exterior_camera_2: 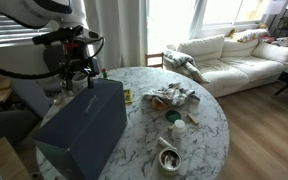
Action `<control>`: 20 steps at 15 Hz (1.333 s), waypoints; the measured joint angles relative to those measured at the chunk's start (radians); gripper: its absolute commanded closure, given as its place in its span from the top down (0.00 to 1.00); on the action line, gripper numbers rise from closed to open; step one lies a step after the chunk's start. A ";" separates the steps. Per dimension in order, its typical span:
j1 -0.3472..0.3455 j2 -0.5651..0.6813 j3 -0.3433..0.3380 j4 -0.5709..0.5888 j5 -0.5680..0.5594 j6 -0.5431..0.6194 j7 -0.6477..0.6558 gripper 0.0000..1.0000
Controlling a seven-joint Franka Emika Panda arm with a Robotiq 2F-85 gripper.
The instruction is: Put the box upside down
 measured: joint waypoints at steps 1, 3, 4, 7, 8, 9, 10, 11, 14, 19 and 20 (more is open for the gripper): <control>-0.003 -0.002 -0.003 0.000 0.005 0.002 -0.008 1.00; -0.003 -0.002 -0.001 0.000 0.006 0.002 -0.009 1.00; -0.004 -0.001 -0.002 0.003 0.007 0.002 -0.009 1.00; -0.025 0.005 -0.027 0.043 0.055 0.001 -0.015 1.00; -0.036 0.009 -0.042 0.064 0.087 -0.002 -0.029 1.00; -0.049 0.012 -0.058 0.086 0.120 -0.005 -0.048 1.00; -0.062 0.016 -0.075 0.110 0.158 -0.009 -0.071 1.00; -0.075 0.022 -0.093 0.133 0.201 -0.010 -0.102 1.00; -0.112 0.052 -0.141 0.185 0.341 -0.010 -0.195 1.00; -0.173 0.143 -0.196 0.235 0.560 -0.010 -0.345 1.00; -0.187 0.161 -0.202 0.244 0.586 -0.010 -0.370 1.00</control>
